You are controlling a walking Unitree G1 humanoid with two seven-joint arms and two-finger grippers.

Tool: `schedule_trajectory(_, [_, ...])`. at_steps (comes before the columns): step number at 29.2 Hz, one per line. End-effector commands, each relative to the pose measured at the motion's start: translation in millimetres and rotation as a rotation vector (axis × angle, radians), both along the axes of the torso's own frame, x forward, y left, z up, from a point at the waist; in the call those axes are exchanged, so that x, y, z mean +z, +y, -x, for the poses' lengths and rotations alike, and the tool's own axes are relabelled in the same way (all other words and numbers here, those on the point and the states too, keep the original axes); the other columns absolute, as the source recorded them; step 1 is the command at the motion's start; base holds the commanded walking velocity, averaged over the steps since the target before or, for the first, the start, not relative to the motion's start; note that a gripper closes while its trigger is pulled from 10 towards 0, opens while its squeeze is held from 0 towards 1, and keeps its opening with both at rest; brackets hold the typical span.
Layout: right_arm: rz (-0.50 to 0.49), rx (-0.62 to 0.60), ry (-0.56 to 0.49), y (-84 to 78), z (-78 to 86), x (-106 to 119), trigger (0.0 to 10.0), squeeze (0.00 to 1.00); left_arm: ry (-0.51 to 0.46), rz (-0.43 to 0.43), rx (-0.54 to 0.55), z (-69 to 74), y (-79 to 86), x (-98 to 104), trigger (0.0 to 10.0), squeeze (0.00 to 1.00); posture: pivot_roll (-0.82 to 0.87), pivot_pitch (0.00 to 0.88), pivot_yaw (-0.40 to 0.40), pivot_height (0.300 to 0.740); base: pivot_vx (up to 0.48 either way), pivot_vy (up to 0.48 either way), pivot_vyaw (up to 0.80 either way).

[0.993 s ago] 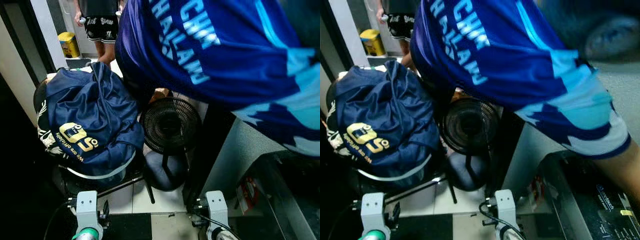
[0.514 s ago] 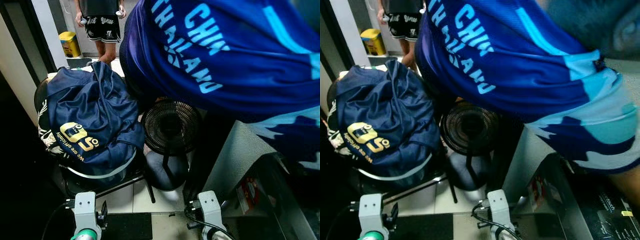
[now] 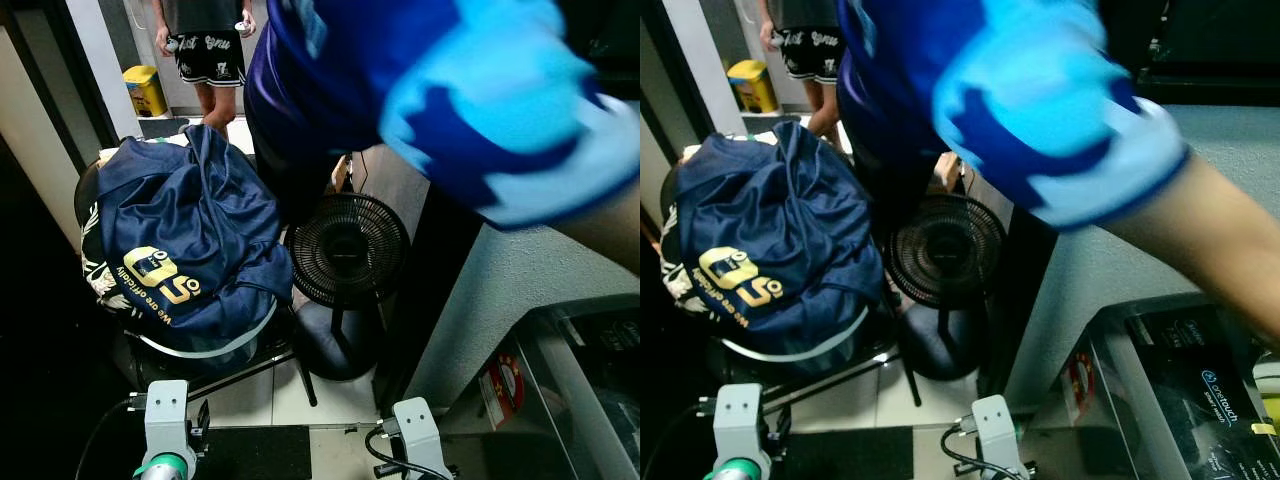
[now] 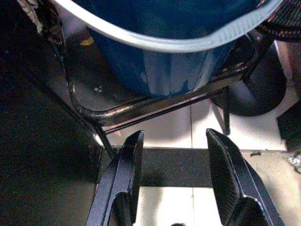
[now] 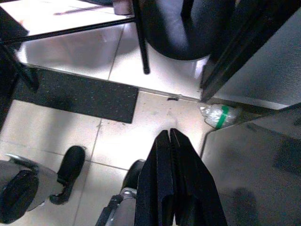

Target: Clothes washing

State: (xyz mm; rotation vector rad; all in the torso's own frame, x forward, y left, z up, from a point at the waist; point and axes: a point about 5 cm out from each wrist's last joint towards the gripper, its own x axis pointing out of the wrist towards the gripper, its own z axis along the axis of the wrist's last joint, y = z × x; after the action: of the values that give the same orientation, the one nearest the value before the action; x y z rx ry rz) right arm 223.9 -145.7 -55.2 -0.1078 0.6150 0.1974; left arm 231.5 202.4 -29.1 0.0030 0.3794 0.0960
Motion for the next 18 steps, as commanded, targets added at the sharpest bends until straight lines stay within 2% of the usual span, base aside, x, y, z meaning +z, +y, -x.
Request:
schedule_trajectory(1, [0.001,0.003,0.016,0.1,4.5,-3.0,10.0,0.00,0.040,-0.005,-0.012,4.5,0.7,-5.3,10.0,0.00,0.11,0.000,0.084,0.740,0.000,0.000,0.00])
schedule_trajectory(18, [0.048,-0.012,0.027,-1.0,8.1,-5.9,10.0,0.00,0.096,-0.012,-0.032,5.5,3.0,-10.4,10.0,0.00,0.10,0.000,0.100,0.740,0.000,0.000,0.00])
